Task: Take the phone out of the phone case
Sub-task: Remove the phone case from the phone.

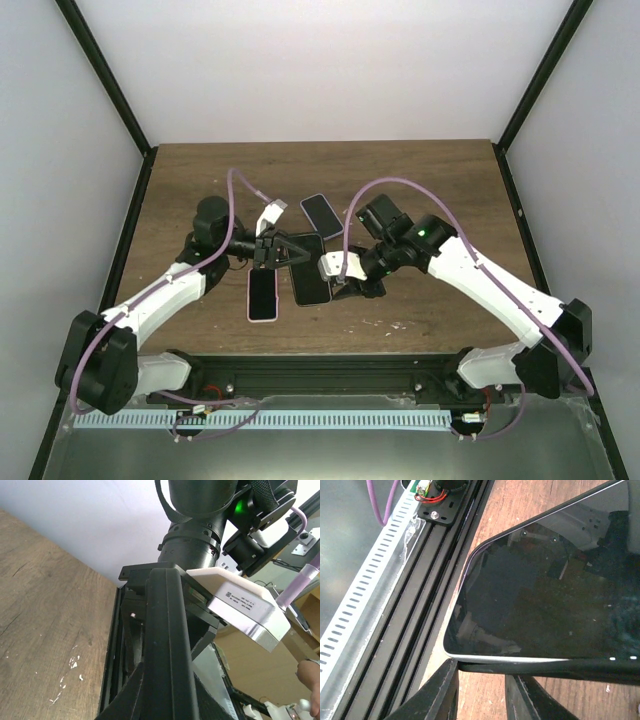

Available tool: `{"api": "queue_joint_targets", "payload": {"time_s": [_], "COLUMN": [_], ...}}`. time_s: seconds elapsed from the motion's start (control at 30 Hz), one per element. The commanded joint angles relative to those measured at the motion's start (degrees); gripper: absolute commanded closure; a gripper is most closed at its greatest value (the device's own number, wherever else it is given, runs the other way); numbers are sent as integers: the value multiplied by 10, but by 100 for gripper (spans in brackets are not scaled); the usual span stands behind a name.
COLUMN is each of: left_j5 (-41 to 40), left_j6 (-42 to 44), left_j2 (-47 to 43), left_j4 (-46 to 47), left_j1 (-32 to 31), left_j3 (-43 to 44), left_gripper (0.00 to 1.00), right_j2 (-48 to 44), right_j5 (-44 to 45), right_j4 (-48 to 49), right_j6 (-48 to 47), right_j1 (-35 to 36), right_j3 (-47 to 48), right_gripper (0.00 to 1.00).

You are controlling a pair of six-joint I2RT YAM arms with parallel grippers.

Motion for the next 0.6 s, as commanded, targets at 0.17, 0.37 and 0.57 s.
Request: {"api": "queue_joint_targets", "payload": {"time_s": [0.17, 0.37, 0.57], "left_j5": [21, 23, 24], "left_j6": [-30, -35, -37], "left_j2": [-1, 0, 0], "left_j4": [31, 36, 38], "left_j1": [-17, -21, -24], "left_j3": [3, 3, 1], "left_gripper": [100, 100, 100], "right_j2": [24, 17, 22], "right_j5": [69, 85, 63], "right_j4": [106, 142, 249], "right_j6": [-11, 15, 88], "right_j1": [6, 5, -54], "right_j3": [35, 11, -15], "right_gripper": [73, 73, 72]}}
